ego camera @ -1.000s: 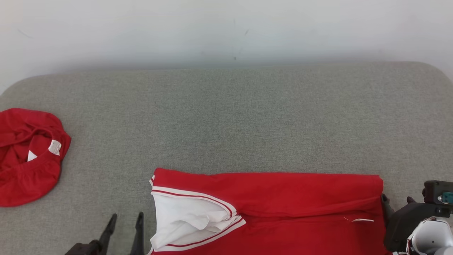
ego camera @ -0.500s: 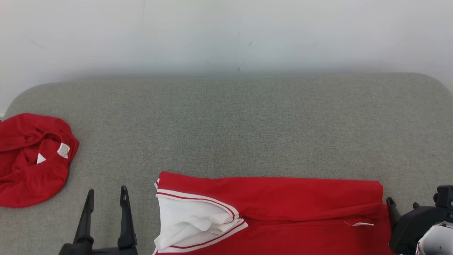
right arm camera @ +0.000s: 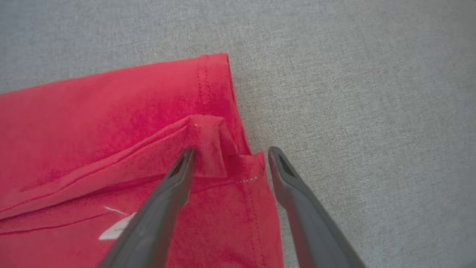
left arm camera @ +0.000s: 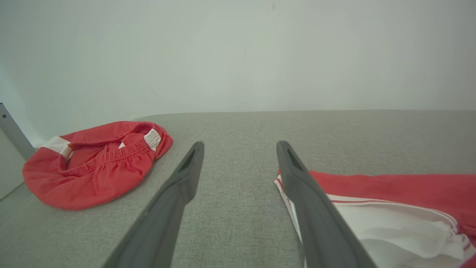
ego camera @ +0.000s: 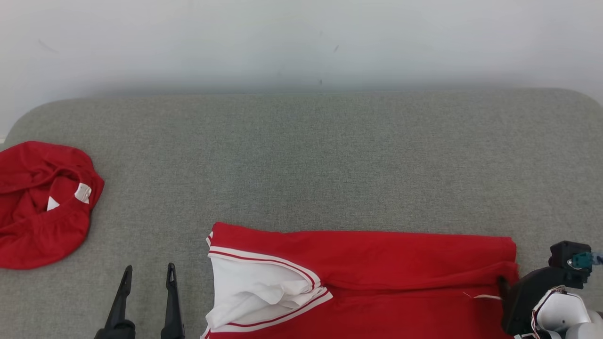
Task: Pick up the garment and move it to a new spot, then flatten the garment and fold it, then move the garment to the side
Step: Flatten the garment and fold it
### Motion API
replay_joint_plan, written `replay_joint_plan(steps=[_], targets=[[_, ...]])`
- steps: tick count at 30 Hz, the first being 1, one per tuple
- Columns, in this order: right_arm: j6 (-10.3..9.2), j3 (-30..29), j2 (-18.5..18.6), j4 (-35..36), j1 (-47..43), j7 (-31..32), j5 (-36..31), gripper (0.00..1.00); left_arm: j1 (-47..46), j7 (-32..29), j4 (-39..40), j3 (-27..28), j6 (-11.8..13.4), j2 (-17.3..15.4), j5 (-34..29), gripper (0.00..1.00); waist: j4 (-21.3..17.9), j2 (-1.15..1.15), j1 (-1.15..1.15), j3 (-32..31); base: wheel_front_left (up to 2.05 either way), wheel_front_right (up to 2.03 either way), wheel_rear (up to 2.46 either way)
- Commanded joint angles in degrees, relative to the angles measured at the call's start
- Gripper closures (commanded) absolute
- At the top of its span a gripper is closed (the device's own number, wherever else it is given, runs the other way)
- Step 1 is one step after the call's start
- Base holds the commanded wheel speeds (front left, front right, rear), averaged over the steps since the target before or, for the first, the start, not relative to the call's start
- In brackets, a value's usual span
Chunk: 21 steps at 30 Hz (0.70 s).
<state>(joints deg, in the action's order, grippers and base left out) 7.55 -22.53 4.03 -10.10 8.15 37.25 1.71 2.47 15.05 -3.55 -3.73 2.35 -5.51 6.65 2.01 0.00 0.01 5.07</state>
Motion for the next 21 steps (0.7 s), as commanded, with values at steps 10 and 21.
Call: replay_joint_plan(steps=[10, 21], targets=[[-0.14, 0.3, 1.7, -9.9, 3.2, 0.5, -1.9, 0.00, -0.5, 0.1, -1.9, 1.5, -1.7, 0.7, -2.0, 0.00, 1.0, 0.00, -0.01, 1.7, 0.00, 0.00, 0.00], [-0.01, 3.0, 1.4, -12.4, 3.9, -0.9, 1.6, 1.00, -0.4, 0.2, -2.9, 2.4, -2.5, 1.1, -2.5, 0.00, 0.6, 0.00, -0.01, 1.6, 0.00, 0.00, 0.00]])
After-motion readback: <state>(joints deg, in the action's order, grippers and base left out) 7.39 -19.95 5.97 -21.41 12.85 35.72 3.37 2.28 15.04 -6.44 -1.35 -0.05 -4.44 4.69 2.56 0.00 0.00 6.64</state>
